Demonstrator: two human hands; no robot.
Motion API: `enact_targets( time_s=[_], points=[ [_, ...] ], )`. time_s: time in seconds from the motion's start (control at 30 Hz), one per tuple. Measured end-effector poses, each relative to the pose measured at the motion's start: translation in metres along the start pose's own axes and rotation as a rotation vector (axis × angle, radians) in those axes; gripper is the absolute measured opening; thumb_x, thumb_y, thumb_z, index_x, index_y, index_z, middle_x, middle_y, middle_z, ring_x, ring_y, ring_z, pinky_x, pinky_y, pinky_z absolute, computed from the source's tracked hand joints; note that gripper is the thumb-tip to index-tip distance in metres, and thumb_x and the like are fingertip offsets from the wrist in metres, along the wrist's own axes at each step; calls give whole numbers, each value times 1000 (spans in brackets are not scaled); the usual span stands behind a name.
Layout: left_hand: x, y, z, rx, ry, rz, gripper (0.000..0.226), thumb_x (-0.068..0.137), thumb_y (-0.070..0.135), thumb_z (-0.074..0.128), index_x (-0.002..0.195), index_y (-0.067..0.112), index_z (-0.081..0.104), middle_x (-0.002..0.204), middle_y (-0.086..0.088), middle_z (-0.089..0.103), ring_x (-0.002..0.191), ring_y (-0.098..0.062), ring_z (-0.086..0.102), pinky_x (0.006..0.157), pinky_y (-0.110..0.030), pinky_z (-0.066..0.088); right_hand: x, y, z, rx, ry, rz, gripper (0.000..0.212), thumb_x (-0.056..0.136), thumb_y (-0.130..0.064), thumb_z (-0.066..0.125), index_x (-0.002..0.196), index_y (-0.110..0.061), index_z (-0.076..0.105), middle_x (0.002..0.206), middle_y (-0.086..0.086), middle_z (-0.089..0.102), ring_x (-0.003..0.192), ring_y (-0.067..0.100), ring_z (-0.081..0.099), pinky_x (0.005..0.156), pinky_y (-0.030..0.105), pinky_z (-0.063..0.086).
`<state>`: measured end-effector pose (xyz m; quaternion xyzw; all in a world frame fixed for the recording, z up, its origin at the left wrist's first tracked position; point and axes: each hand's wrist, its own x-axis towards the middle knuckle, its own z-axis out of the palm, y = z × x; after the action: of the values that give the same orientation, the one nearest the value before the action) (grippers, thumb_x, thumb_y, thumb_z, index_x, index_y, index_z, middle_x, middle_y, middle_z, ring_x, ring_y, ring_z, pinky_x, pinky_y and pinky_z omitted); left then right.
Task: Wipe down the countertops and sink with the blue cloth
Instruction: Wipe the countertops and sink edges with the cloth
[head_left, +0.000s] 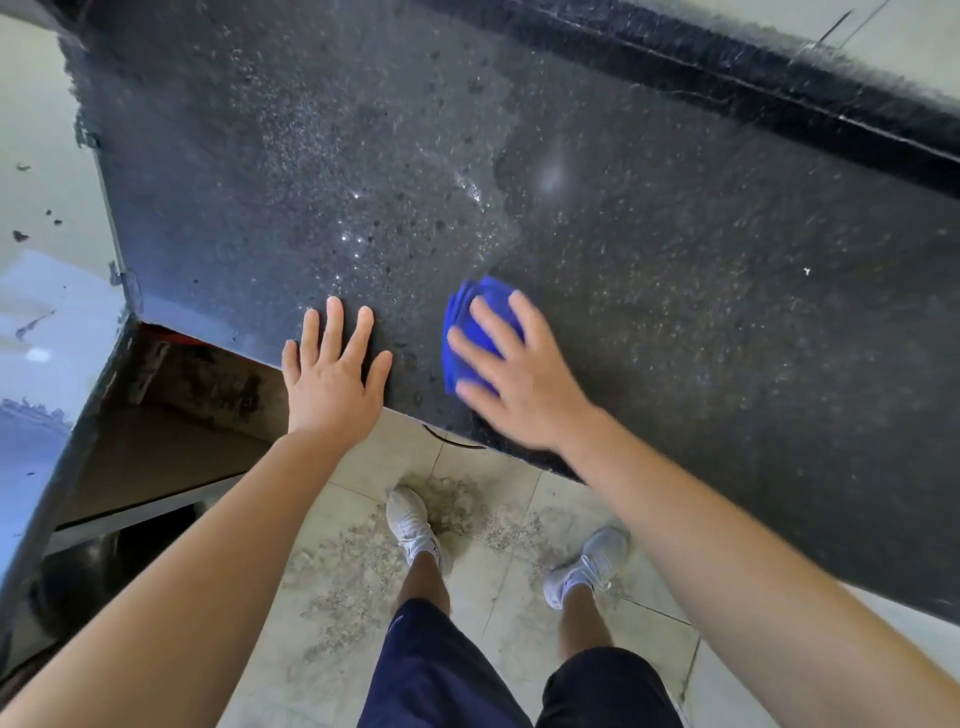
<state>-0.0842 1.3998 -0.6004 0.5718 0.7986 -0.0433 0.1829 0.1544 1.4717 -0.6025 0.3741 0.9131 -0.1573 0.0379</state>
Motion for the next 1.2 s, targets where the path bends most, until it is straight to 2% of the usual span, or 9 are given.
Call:
enact_targets(
  time_s=[0.17, 0.3, 0.4, 0.47, 0.53, 0.67, 0.8, 1.03, 1.2],
  points=[
    [0, 0, 0, -1, 6, -3, 59, 102, 56, 20, 156, 34, 12, 166, 0, -1, 152, -27, -6, 121, -51, 4, -48, 29, -9, -27, -65, -259, 54, 101, -55, 47, 146, -26, 51, 159, 8, 35, 144, 43, 29, 120, 53, 23],
    [0, -1, 3, -12, 11, -9, 58, 102, 56, 18, 156, 35, 10, 166, 1, -2, 152, -26, -7, 121, -52, 3, -2, 113, -39, -91, 19, 149, 72, 104, -60, 18, 147, -10, 47, 156, 10, 41, 148, 36, 27, 120, 59, 14],
    [0, -1, 4, -44, 16, -10, 58, 103, 55, 19, 156, 35, 11, 166, 1, -3, 152, -26, -8, 121, -51, 1, 65, 140, -43, -2, -38, 593, 77, 95, -63, 3, 158, -24, 22, 167, 5, 13, 154, 25, -4, 122, 54, -6],
    [0, -1, 4, -57, 14, -10, 57, 103, 55, 19, 156, 36, 10, 166, 2, -5, 152, -25, -11, 121, -51, -1, 102, 130, -33, -12, -65, 664, 82, 90, -65, -13, 156, -32, 22, 167, 5, 12, 152, 38, -1, 118, 62, -2],
    [2, -2, 4, -63, 4, 0, 57, 103, 56, 19, 156, 37, 9, 166, 3, -7, 152, -24, -12, 121, -50, -3, 111, 88, -20, -47, -65, 529, 87, 90, -64, -20, 155, -32, 28, 166, 8, 17, 150, 47, 5, 116, 64, 3],
    [2, -3, -4, -75, 10, 14, 56, 102, 54, 30, 154, 35, 23, 166, 0, 7, 152, -27, 0, 119, -50, 6, 34, -35, -6, 34, -18, 141, 59, 104, -54, 28, 156, -27, 33, 166, 10, 17, 150, 48, 6, 122, 58, 10],
    [15, -14, -30, -85, -1, 70, 47, 101, 49, 37, 144, 32, 47, 159, -2, 30, 142, -30, 25, 107, -51, 24, -33, -35, 1, 20, -77, 4, 56, 104, -54, 36, 154, -30, 36, 166, 3, 17, 153, 39, 5, 124, 51, 14],
    [29, -64, -37, 46, -90, 145, 66, 98, 63, 24, 156, 34, 11, 166, -5, -6, 152, -29, -7, 119, -57, 7, 47, 55, -17, 82, -153, 681, 81, 86, -76, -1, 158, -39, 4, 168, 3, -6, 153, 32, -15, 123, 52, -4],
    [34, -70, -34, 55, -137, 169, 66, 98, 64, 24, 155, 37, 3, 165, -1, -14, 151, -28, -14, 121, -56, 5, 147, 36, -42, 106, -42, 776, 63, 103, -55, 23, 160, -33, 7, 168, 8, -7, 150, 46, -11, 122, 52, -4]
  ],
)
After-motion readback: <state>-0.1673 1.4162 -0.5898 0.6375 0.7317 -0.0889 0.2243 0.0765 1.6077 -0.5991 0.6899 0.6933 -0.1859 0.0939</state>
